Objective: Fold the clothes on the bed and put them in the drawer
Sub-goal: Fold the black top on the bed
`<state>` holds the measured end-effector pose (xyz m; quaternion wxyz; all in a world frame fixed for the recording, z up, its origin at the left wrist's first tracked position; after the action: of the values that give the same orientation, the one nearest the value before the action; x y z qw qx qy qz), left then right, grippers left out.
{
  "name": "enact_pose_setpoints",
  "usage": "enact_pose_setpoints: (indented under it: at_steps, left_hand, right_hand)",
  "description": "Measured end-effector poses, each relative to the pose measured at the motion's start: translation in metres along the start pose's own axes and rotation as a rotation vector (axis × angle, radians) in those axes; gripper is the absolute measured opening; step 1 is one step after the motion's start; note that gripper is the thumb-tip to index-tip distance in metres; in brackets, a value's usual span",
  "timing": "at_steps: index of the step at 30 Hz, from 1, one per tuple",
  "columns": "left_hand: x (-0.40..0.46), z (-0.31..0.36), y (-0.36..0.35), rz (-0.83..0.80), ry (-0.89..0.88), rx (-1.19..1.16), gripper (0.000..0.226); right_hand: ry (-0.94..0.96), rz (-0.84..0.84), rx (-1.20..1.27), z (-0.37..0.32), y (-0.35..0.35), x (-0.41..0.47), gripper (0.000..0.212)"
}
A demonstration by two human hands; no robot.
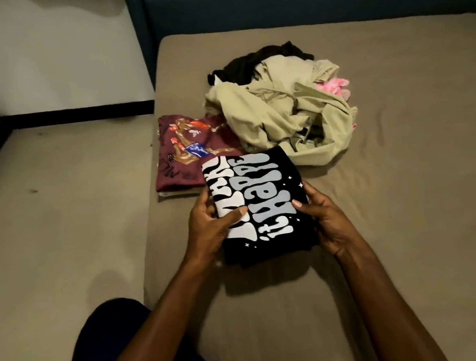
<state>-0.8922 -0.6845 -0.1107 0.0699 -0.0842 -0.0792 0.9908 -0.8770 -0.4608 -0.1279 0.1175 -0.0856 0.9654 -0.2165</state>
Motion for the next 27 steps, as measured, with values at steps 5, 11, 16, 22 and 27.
enact_pose_setpoints:
  at_steps: [5, 11, 16, 22, 27]
  left_hand:
    - [0.072, 0.053, 0.072, 0.073, -0.045, 0.095, 0.075]
    - [0.168, 0.077, 0.126, 0.192, 0.007, 0.161, 0.036]
    - [0.205, 0.049, 0.141, 0.228, 0.027, 0.358, 0.041]
    - [0.197, 0.081, 0.134, 0.380, -0.124, 1.005, 0.054]
    - [0.214, 0.080, 0.085, 0.219, -0.346, 1.392, 0.061]
  right_hand:
    - [0.035, -0.096, -0.031, -0.017, -0.056, 0.109, 0.062]
    - [0.062, -0.043, -0.266, -0.022, -0.069, 0.211, 0.062]
    - [0.117, 0.099, -0.532, -0.002, -0.053, 0.218, 0.064]
    - [0.113, 0.160, -0.869, -0.008, -0.055, 0.231, 0.078]
    - [0.421, 0.121, -1.448, -0.024, -0.102, 0.260, 0.076]
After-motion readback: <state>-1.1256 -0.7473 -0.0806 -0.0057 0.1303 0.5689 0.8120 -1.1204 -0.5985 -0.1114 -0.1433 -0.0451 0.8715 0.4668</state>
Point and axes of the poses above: each hand's wrist, its own x-axis towards the middle knuckle, its own y-axis out of the back of the hand, z = x × y, the point moved 10 cm from there along x, towards the middle knuckle, and after that the axes turned 7 degrees about -z, right-handed, at the moved point
